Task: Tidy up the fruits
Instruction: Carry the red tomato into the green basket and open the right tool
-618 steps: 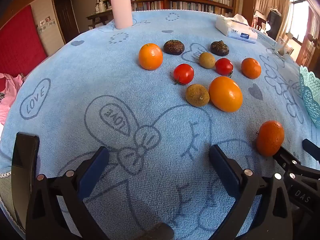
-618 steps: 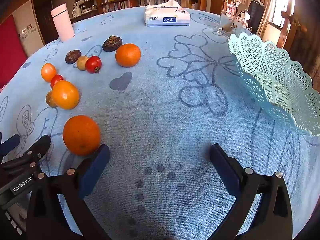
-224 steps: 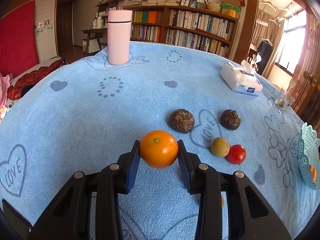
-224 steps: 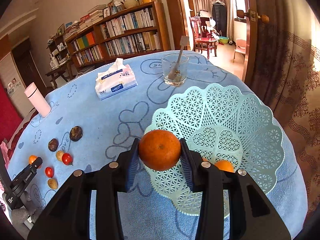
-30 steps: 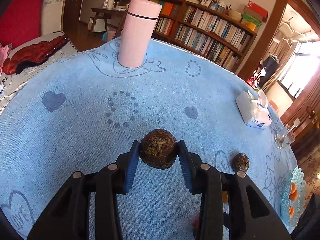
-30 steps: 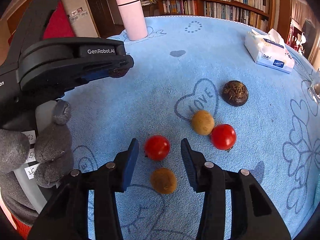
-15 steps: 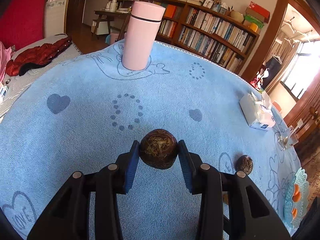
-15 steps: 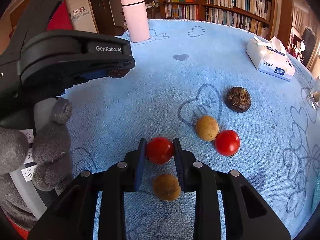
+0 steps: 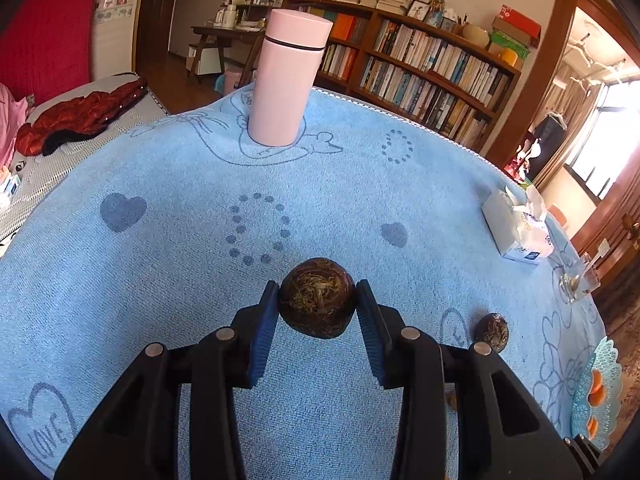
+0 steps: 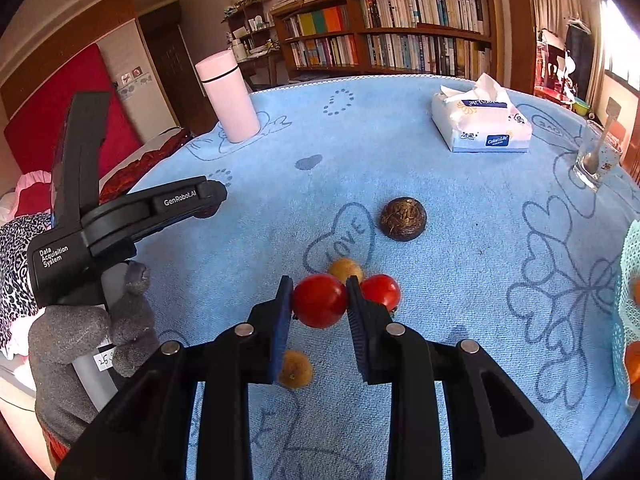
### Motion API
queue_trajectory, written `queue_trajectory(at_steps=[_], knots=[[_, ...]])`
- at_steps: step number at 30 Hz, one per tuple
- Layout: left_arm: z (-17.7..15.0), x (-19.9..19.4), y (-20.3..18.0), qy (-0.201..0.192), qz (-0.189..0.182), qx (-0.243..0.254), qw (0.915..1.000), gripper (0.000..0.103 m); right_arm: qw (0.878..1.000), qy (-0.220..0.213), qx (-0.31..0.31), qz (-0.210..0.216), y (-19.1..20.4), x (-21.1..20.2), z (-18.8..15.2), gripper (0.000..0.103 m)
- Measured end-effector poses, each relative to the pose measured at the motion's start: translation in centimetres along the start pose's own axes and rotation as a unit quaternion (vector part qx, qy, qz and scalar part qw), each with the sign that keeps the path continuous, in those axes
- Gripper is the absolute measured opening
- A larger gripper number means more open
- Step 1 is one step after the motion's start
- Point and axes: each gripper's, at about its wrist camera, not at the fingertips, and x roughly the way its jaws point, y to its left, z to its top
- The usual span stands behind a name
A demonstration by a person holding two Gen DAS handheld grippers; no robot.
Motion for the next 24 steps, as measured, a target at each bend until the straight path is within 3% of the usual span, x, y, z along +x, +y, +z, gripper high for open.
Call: queue_trajectory(at_steps=[8,24], knots=[[-0.2,-1.4,-2.2,-0.009,-0.024,0.021,0.9994,0.04,0.999,-0.024,0.04,-0.022,-3.0,-2.6,0.2,0.028],[-1.8,-6.8,-9.1,-0.03,-0.136,0.079,0.9871,0.04,0.99,-0.046,0.106,-0.081,-9.2,-7.0,-1.4,0.028]])
